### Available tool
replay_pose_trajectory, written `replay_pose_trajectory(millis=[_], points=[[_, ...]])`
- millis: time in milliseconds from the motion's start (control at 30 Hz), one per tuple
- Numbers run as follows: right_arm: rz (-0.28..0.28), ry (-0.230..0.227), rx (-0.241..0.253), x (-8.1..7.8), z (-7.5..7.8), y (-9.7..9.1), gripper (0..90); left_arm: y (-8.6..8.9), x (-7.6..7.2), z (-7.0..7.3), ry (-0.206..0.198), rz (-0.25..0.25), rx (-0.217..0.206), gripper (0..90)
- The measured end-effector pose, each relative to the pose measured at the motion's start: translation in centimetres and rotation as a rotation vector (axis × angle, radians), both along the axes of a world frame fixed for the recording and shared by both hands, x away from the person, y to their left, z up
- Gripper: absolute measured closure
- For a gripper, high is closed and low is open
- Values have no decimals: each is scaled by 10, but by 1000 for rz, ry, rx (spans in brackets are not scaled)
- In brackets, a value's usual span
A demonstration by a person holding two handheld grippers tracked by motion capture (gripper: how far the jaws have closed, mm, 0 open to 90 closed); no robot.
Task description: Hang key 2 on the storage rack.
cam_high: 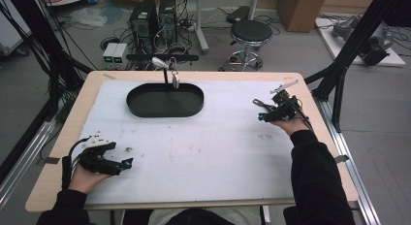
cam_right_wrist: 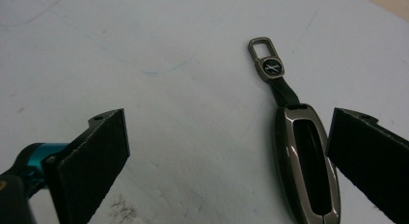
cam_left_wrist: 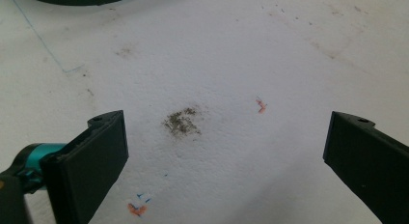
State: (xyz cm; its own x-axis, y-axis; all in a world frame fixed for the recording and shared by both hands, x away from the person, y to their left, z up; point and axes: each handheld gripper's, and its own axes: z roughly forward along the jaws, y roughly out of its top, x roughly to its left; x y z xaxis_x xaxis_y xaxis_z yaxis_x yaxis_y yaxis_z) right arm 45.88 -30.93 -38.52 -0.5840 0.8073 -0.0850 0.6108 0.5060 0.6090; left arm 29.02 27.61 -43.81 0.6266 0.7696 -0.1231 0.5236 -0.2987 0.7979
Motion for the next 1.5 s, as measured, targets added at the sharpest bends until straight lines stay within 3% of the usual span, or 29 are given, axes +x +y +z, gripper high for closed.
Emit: replay_pose_trajectory(millis=[267, 433, 533, 667, 800, 933, 1033, 1100, 1233, 1433, 1500], points=[[-6, 24, -47, 23, -9, 1, 9, -1, 0, 0, 2, 1, 6, 24], [-5, 36, -28, 37, -13, -2, 9, 1, 1, 0, 1, 6, -3, 24], [-9, 50, -43, 46, -19, -3, 10, 1, 2, -1, 4, 3, -1, 24], [-26, 70, -12, 58, -27, -8, 18, 1, 3, -1, 14, 4, 2, 24], [-29, 108, -58, 71, -32, -9, 30, 1, 3, -2, 20, 10, 4, 24], [-24, 134, -43, 77, -36, -11, 94, 1, 3, -2, 21, 15, 7, 24], [-5, 157, -76, 78, -40, -14, 181, 0, 3, -2, 25, 17, 13, 24], [9, 155, -77, 77, -40, -13, 265, 0, 3, -3, 25, 18, 13, 24], [39, 130, -79, 76, -39, -10, 317, 0, 4, -3, 23, 21, 10, 24], [28, 112, -74, 77, -39, -8, 455, 0, 3, -2, 22, 17, 9, 24], [1, 132, -48, 77, -39, -9, 493, 0, 3, -3, 23, 22, 6, 24]])
